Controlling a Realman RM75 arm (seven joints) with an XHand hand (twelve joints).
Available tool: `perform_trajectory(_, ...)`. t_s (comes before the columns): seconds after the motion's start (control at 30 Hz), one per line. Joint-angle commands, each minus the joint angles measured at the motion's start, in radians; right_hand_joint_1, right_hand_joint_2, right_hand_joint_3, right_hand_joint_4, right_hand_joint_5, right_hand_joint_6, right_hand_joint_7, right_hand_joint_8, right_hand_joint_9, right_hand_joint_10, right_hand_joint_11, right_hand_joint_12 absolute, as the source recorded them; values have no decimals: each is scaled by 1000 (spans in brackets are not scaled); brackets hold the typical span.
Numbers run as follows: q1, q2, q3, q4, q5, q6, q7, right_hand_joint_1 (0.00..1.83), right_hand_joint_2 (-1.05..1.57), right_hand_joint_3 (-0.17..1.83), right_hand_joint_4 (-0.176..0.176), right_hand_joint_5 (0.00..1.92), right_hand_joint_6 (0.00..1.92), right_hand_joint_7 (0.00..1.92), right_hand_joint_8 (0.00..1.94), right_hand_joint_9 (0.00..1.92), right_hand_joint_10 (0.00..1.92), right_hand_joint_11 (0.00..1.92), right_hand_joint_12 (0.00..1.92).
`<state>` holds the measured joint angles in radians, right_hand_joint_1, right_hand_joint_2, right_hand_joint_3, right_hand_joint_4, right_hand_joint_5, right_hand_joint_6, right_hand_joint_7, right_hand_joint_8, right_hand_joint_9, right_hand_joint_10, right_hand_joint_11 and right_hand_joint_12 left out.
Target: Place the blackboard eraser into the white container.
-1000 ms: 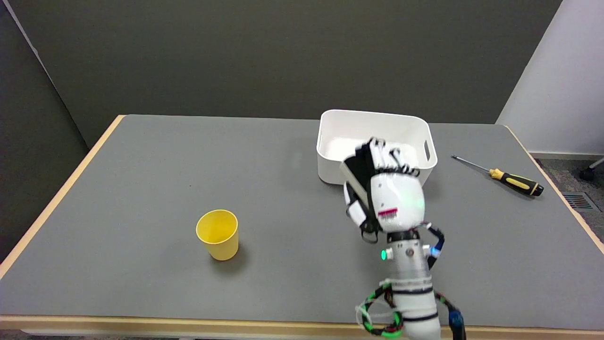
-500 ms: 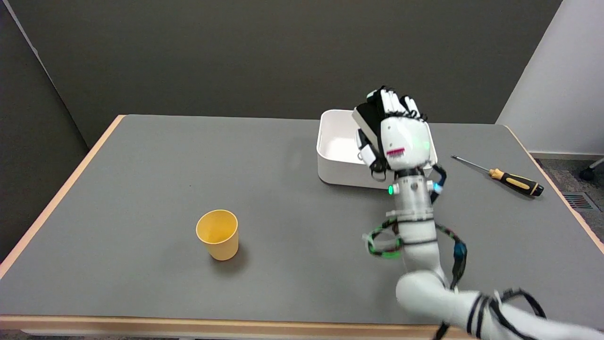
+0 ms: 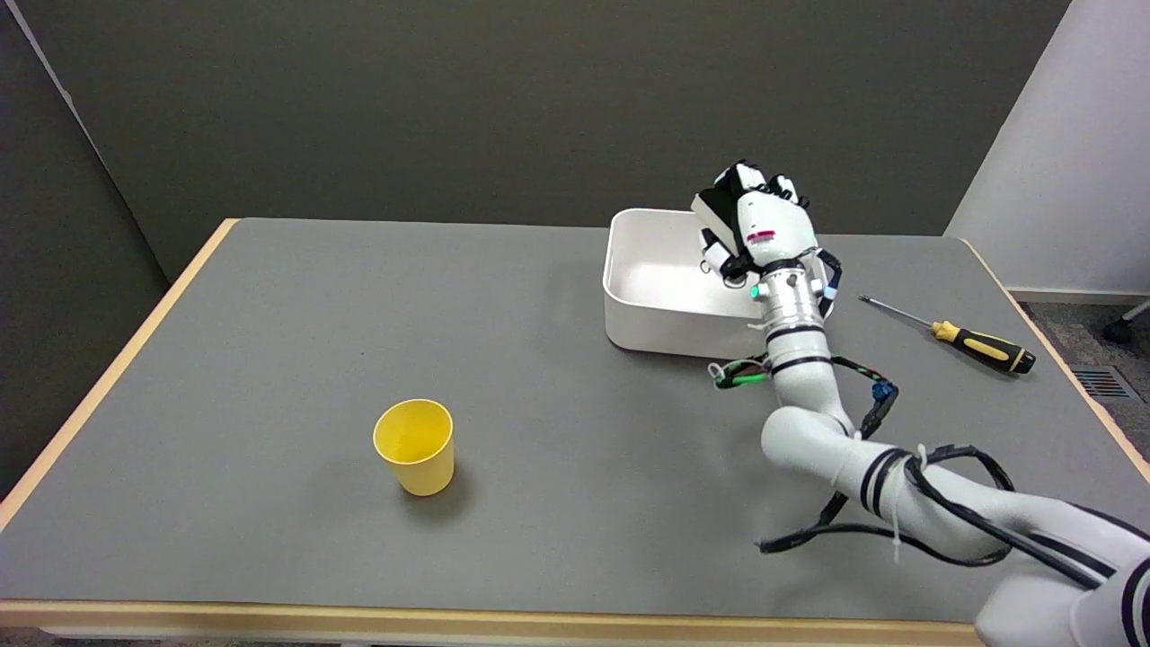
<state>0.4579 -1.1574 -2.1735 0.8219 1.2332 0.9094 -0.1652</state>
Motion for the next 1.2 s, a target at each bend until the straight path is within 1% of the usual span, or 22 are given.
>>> perform_trajectory(0.03,-16,70,70,30,74,-70,221,926,882,786,-152,243,547,123,1738,202,1921,-1,1921)
perform_trajectory(0.07,-44,88,68,73,74,-48,224,840,787,883,-141,246,422,95,1631,188,1874,35,1921)
perform_trajectory(0.1,-75,107,64,119,71,-19,229,789,773,895,-129,225,377,145,1524,246,1795,96,1921)
perform_trajectory(0.2,-198,166,66,254,32,78,233,672,759,904,-108,171,336,205,1268,333,1539,208,1921)
perform_trajectory(0.33,-374,225,90,418,-47,211,292,655,759,901,-103,163,334,212,1240,357,1491,218,1921)
perform_trajectory(0.43,-489,268,85,469,-89,322,368,642,759,898,-102,160,332,218,1233,369,1482,224,1921)
perform_trajectory(0.53,-594,300,109,501,-99,373,459,623,758,897,-101,153,327,220,1230,376,1477,224,1921)
perform_trajectory(0.6,-646,314,131,512,-114,384,511,589,757,897,-99,140,320,217,1178,378,1447,222,1921)
perform_trajectory(0.7,-685,325,153,508,-136,387,553,514,744,884,-92,115,318,254,925,360,1229,260,1880)
perform_trajectory(0.77,-693,330,159,494,-139,387,590,483,737,876,-88,110,311,262,810,324,1152,295,1837)
perform_trajectory(0.9,-703,354,164,474,-161,394,648,448,729,860,-83,99,305,265,731,312,1107,339,1786)
perform_trajectory(1.2,-719,370,165,443,-195,475,731,439,726,851,-81,86,299,263,703,304,1087,357,1770)
